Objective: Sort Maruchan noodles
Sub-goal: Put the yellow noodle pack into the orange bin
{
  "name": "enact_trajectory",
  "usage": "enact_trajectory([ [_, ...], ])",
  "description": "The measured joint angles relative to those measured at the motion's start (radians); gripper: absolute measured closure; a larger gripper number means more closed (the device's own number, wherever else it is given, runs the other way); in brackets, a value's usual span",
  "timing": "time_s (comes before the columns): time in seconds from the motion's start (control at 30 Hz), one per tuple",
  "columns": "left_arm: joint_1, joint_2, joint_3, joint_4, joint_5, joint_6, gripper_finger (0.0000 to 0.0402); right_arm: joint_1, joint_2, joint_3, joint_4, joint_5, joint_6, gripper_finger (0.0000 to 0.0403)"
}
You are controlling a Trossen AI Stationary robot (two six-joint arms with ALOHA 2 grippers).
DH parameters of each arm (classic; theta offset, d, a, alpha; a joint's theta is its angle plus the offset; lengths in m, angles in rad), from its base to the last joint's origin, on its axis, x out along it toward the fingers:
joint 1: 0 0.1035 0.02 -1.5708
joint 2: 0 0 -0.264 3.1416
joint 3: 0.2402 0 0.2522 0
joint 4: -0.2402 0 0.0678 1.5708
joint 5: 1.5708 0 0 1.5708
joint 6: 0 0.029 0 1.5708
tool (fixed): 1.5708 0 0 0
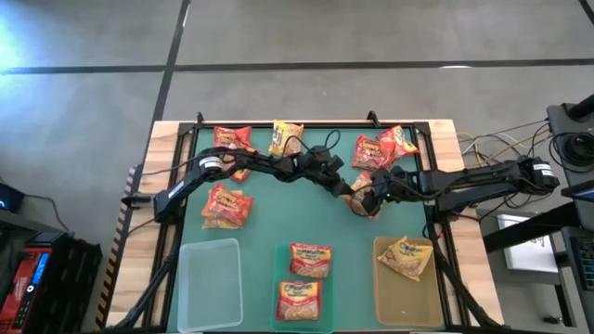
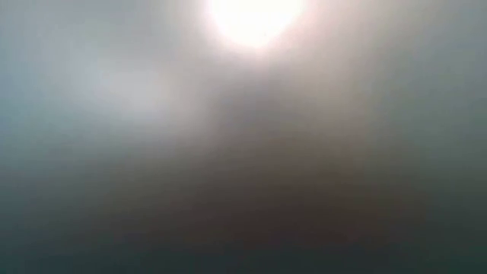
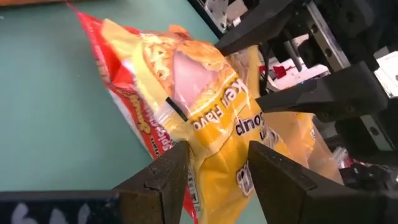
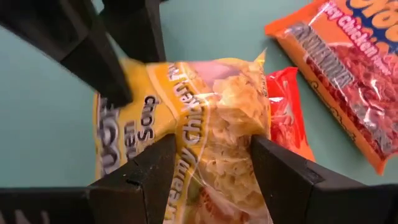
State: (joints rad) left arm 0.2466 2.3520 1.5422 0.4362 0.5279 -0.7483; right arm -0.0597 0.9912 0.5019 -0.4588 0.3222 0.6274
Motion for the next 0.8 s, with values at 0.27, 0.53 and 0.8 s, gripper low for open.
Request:
enact_trajectory([
  [0.27, 0.024, 0.002, 0.031, -0.060, 0.113, 0.045, 0.0250, -0.001, 0.000, -0.016, 0.010, -0.062, 0.010, 0.0205],
  [0.53, 0.046, 0.015, 0.032, -0.132, 0.184, 0.086, 0.0220, 0.000, 0.000, -0.030, 0.001, -0.091, 0.014, 0.0205],
  [0.8, 0.044, 0.015, 0.032, -0.121, 0.168, 0.059, 0.0163, 0.000, 0.000, -0.030, -0.005, -0.094, 0.003, 0.0205],
])
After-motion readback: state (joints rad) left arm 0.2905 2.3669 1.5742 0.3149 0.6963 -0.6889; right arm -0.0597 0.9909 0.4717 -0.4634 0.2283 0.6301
